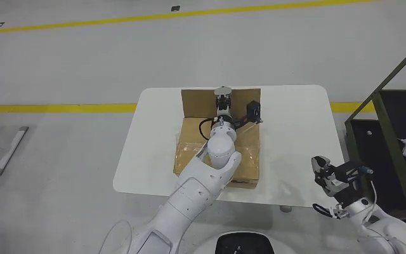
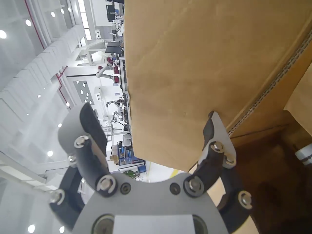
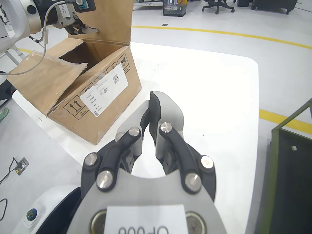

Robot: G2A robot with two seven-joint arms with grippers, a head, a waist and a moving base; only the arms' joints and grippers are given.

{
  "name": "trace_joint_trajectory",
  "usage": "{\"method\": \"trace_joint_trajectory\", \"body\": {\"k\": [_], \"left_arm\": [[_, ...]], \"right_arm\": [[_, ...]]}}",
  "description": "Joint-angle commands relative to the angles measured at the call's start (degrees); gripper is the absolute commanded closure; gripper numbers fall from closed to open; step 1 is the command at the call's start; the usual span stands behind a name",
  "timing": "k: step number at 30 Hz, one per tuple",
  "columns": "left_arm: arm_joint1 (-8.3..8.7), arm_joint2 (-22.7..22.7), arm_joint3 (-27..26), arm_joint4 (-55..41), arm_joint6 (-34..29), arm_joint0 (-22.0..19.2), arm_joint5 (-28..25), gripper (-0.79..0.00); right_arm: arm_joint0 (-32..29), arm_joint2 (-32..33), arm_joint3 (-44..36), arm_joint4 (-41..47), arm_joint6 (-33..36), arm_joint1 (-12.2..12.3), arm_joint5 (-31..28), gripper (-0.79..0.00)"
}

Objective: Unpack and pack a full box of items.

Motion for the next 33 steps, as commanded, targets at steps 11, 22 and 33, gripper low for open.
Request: {"method": "trace_joint_trajectory", "body": {"k": [11,22,33], "left_arm": [[-2.62,0.54,5.50,-1.51,1.14,-3.19,1.51,-0.785],[-4.22,-0.19,7.22,-3.62,2.90,-3.52,2.21,-0.785],[-0.01,-10.76,-19.50,-3.39,4.07,11.80,-6.04,-0.785]], "right_arm": [[0.35,-0.46,-0.01,-0.18,0.31,-0.09,0.05,0.000],[0.74,0.30,0.26,3.15,0.86,-0.11,-1.29,0.000],[3.91,3.71,2.01,19.95,16.54,1.23,-17.44,0.000]]}}
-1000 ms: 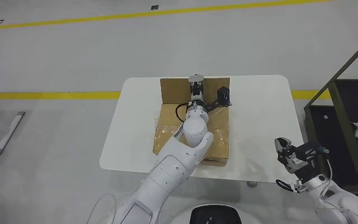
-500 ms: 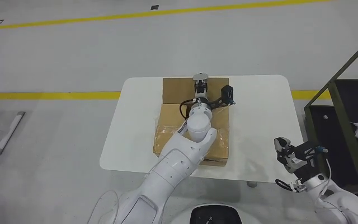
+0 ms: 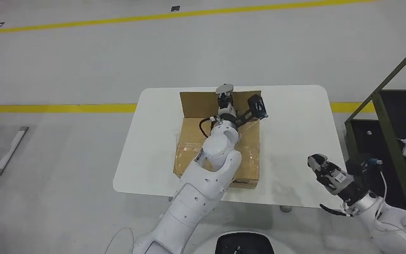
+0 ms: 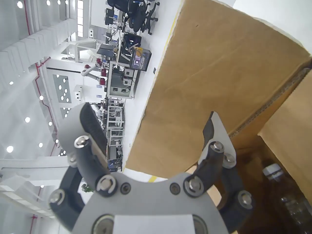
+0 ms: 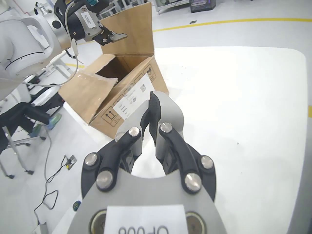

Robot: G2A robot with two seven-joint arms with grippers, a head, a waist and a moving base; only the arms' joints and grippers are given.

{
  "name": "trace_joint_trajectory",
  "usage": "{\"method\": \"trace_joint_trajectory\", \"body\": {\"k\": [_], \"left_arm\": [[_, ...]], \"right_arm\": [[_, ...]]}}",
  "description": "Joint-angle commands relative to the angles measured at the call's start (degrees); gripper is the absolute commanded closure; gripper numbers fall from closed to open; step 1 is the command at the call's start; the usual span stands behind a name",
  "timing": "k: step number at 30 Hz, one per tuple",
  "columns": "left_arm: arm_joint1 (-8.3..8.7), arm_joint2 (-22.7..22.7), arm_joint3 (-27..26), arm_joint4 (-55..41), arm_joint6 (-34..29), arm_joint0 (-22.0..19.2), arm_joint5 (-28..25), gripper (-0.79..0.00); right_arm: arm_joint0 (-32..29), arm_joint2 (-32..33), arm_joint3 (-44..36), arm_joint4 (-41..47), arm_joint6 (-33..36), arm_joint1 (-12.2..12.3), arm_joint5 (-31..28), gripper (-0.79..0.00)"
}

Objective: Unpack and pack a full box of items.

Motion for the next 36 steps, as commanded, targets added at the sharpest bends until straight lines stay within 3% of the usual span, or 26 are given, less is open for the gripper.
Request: {"method": "trace_joint_trajectory", "body": {"k": [1,4,8,16,21,25,26,28,32,36], "left_arm": [[0.88,-2.01,-6.99,0.68,0.22,4.49,-2.50,-0.785],[2.21,-5.24,-16.16,1.15,1.67,10.91,-6.66,-0.785],[3.62,-8.92,-26.31,1.68,4.70,17.67,-11.35,-0.785],[5.62,-15.83,-39.47,3.06,7.81,28.59,-15.09,-0.785],[6.09,-18.20,-42.86,1.85,7.61,33.36,-13.31,-0.785],[6.11,-18.26,-42.92,1.71,7.71,33.57,-13.15,-0.785],[6.11,-18.26,-42.92,1.71,7.71,33.57,-13.15,-0.785],[6.11,-18.26,-42.92,1.71,7.71,33.57,-13.15,-0.785],[6.11,-18.26,-42.92,1.71,7.71,33.57,-13.15,-0.785],[6.11,-18.26,-42.92,1.71,7.71,33.57,-13.15,-0.785]], "right_arm": [[1.07,0.10,0.55,0.29,4.59,0.36,-2.17,0.000],[2.73,-0.75,1.07,-2.25,10.48,0.92,-5.05,0.000],[3.69,-2.01,1.61,-1.09,11.37,1.17,-7.77,0.000],[4.10,-1.96,1.46,-1.14,9.61,1.29,-8.58,0.000],[4.21,-2.07,1.35,-1.73,9.63,1.32,-7.56,0.000],[6.38,-2.75,1.65,1.38,11.61,1.51,-6.28,0.000],[7.33,-3.02,1.70,2.20,12.60,1.58,-5.84,-0.031],[9.69,-4.06,2.17,3.96,14.66,1.68,-4.66,-0.228],[15.02,-7.49,2.87,5.59,17.69,1.71,-3.41,-0.329],[19.77,-11.56,4.81,5.11,19.40,1.57,-2.22,-0.342]]}}
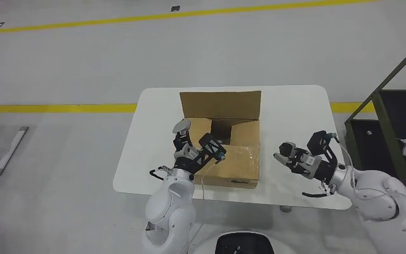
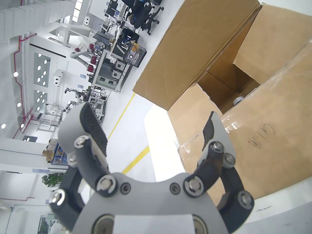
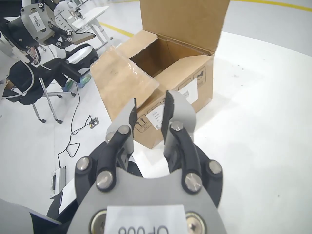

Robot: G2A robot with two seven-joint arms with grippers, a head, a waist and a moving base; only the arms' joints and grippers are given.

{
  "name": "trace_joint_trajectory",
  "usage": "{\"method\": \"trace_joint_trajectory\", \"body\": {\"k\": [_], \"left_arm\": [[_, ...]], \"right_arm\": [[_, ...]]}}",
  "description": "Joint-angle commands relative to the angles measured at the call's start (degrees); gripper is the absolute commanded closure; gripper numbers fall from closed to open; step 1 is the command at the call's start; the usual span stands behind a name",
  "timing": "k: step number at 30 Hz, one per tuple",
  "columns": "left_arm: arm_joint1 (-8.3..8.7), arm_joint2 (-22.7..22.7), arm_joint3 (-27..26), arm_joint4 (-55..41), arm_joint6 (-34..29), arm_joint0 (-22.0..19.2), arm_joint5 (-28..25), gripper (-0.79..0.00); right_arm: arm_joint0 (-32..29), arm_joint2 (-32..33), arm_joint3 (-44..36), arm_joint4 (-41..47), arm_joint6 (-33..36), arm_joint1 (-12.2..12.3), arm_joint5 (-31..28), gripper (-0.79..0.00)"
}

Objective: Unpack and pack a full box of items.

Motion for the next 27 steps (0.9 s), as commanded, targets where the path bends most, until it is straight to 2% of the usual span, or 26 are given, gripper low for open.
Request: {"method": "trace_joint_trajectory", "body": {"k": [1,3,10,17,27], "left_arm": [[0.00,0.00,0.00,0.00,0.00,0.00,0.00,-0.785],[0.00,0.00,0.00,0.00,0.00,0.00,0.00,-0.785],[0.00,0.00,0.00,0.00,0.00,0.00,0.00,-0.785],[0.00,0.00,0.00,0.00,0.00,0.00,0.00,-0.785],[0.00,0.00,0.00,0.00,0.00,0.00,0.00,-0.785]], "right_arm": [[2.34,-2.01,1.24,-0.63,0.43,-0.10,0.52,-0.342],[4.15,-3.78,2.57,-1.50,0.87,-0.18,0.72,-0.385],[7.91,-7.88,6.87,-1.82,1.37,-0.34,-0.13,-0.379],[9.18,-9.84,8.89,-2.07,1.54,-0.22,-1.33,-0.348],[7.85,-9.47,6.94,4.21,3.40,0.53,-4.93,-0.280]]}}
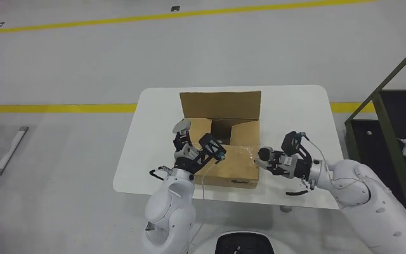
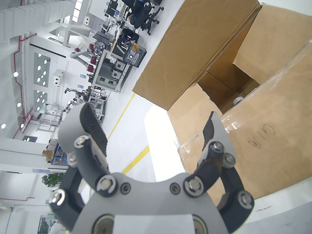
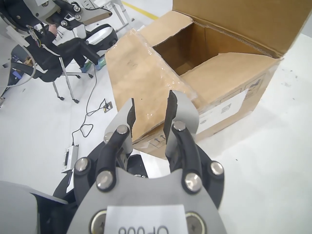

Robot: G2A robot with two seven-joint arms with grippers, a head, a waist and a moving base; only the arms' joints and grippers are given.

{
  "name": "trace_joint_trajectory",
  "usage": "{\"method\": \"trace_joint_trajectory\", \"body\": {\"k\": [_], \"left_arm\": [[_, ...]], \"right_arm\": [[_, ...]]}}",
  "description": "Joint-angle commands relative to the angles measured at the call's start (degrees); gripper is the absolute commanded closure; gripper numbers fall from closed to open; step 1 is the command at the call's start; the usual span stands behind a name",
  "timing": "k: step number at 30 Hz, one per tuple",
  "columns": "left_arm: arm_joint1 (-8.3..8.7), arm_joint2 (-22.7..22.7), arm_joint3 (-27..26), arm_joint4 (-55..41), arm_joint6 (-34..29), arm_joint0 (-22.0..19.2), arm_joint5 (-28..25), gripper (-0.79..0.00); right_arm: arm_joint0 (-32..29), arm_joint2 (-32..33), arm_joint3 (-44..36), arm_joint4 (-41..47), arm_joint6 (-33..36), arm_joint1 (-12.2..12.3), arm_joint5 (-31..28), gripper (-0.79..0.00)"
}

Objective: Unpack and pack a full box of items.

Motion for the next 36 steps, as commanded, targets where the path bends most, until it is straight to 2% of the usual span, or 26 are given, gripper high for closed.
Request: {"method": "trace_joint_trajectory", "body": {"k": [1,10,18,23,26,33,36], "left_arm": [[0.00,0.00,0.00,0.00,0.00,0.00,0.00,-0.785],[0.00,0.00,0.00,0.00,0.00,0.00,0.00,-0.785],[0.00,0.00,0.00,0.00,0.00,0.00,0.00,-0.785],[0.00,0.00,0.00,0.00,0.00,0.00,0.00,-0.785],[0.00,0.00,0.00,0.00,0.00,0.00,0.00,-0.785],[0.00,0.00,0.00,0.00,0.00,0.00,0.00,-0.785],[0.00,0.00,0.00,0.00,0.00,0.00,0.00,-0.785]], "right_arm": [[0.03,0.50,-0.41,0.28,0.62,0.23,-0.35,-0.283],[4.01,1.83,0.73,-4.16,-2.77,0.41,6.38,-0.357],[12.55,-4.92,7.09,-6.44,0.90,-0.34,8.30,-0.379],[15.97,-9.19,10.35,-7.04,3.25,-0.84,6.73,-0.351],[16.31,-10.44,10.68,-4.94,5.83,-0.81,4.38,-0.351],[13.03,-8.63,6.95,-3.25,7.87,0.16,3.26,-0.252],[11.12,-7.38,4.49,-0.64,9.28,0.67,2.57,-0.274]]}}
